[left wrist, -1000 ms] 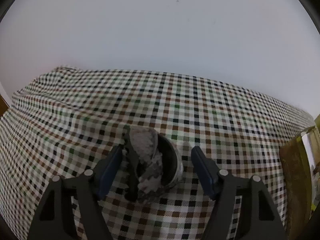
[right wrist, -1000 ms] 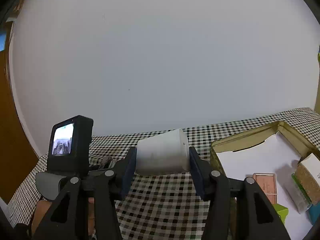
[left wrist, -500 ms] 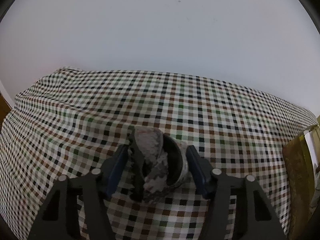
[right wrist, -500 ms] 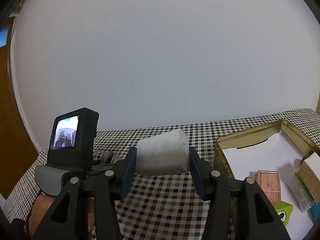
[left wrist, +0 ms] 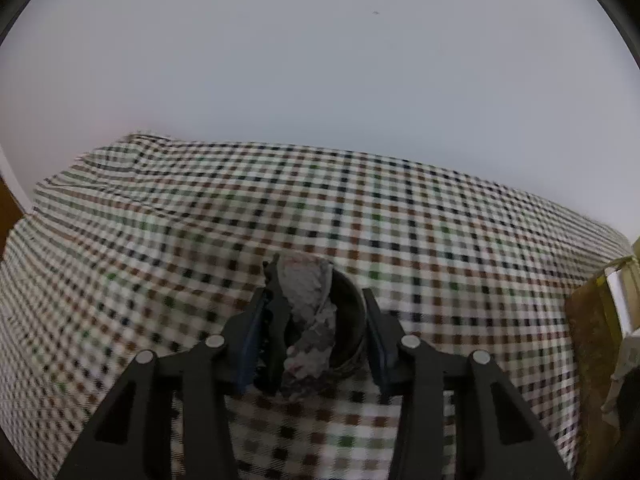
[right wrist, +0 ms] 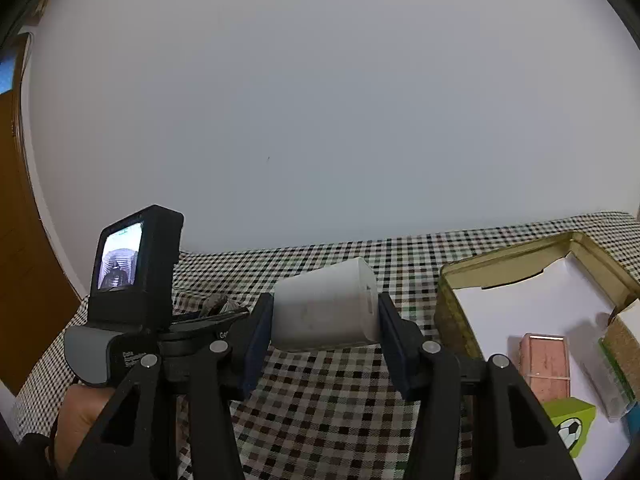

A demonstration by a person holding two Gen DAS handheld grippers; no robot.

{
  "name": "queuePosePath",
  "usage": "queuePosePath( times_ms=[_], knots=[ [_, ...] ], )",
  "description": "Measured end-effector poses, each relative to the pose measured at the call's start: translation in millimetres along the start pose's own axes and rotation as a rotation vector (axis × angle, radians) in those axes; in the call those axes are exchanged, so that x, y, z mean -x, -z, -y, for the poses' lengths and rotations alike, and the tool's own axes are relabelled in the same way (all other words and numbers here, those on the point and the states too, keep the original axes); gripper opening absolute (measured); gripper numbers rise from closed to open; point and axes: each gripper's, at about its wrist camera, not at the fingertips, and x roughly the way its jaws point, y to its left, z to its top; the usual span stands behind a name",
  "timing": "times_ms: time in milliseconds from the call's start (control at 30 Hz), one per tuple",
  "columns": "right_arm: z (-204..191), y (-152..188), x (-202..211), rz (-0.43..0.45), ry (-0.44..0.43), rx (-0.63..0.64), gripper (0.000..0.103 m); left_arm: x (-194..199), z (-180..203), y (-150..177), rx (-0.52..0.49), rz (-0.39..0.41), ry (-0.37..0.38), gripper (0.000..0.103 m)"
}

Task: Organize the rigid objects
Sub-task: 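Lift the pouch and charger and carry both toward the gold tray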

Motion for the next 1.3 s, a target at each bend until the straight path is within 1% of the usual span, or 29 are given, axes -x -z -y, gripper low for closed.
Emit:
queuePosePath(
  times_ms=[67,100,200,367,667,967,1233,1267,1300],
  knots=[
    [-1,0,-2,-0.014,-0.009,0.001,0.054,2,-4,1,-0.001,0.008,-0.038,0.043],
    [-2,1,-4,-0.024,-0.015,0.002,0.054,2,-8,1,0.006,0.008,-0.045,0.043],
    [-4,1,-7,-0.043,-0.025,0.007,0.054,2,-16,0,0.037,0.005,-0.031,0.043],
    [-7,-8,-13,-0.028,-0.023,0.021,0.054,12,-13,6,0.023,0.025,-0.062,0.043],
    [-16,-11,-5,0.006,-0.007,0.055,0.054,33,-27,27,0.087,0.035,-0.044,0.043],
    [-21,-11,8,0.033,0.011,0.064,0.054,58,-21,44,0.067,0.09,-0.05,0.043],
    [-21,-7,32,0.051,0.011,0.079,0.054,77,-14,55,0.055,0.147,-0.046,0.043],
    [-21,-7,33,0.053,0.01,0.084,0.054,80,-13,56,0.056,0.153,-0.047,0.043],
    [-23,-8,23,0.054,0.01,0.087,0.054,79,-14,56,0.058,0.155,-0.048,0.043]
  ],
)
